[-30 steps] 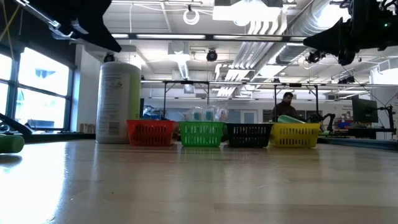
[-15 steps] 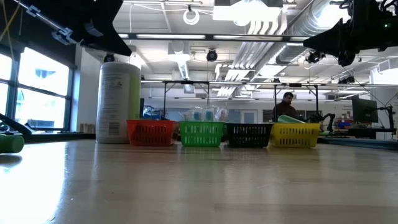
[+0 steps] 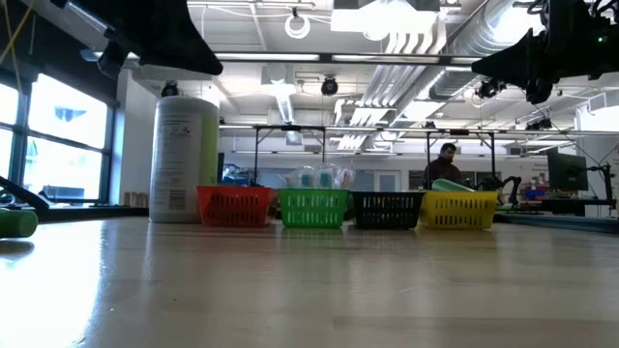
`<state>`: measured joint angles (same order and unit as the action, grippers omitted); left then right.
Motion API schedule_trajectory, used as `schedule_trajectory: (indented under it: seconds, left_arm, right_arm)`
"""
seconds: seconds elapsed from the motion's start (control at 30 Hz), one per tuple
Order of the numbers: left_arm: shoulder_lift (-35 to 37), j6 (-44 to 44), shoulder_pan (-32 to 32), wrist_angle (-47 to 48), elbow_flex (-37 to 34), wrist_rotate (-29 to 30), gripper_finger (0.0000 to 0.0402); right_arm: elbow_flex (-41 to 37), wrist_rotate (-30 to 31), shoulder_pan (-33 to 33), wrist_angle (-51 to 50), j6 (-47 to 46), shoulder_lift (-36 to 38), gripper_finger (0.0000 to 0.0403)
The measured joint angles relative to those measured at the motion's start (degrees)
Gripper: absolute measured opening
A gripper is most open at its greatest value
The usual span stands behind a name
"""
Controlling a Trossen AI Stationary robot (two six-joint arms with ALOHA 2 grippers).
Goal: Pick & Place Travel size toiletries
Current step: Put the green shampoo into the yellow bin
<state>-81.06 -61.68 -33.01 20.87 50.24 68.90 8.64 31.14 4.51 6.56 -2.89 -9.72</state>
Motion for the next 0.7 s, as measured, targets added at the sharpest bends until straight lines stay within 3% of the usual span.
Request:
schedule_trajectory:
  seconds: [0.2, 0.53, 0.7]
  left_arm:
    - [2.3, 2.7, 0.0, -4.5, 0.0, -7.1, 0.0]
    - [3.0, 4.2, 0.0, -8.4, -0.1, -12.9, 0.0]
    - [3.0, 12.1, 0.0, -25.8, -5.8, -13.5, 0.0]
  right_arm:
    - [0.0, 0.0, 0.0, -0.5, -0.4, 0.0, 0.0002]
    - [0.0, 0.0, 0.0, -2.0, -0.6, 0.0, 0.0002]
    - [0.0, 0.2, 0.0, -2.4, -1.9, 0.0, 0.0002]
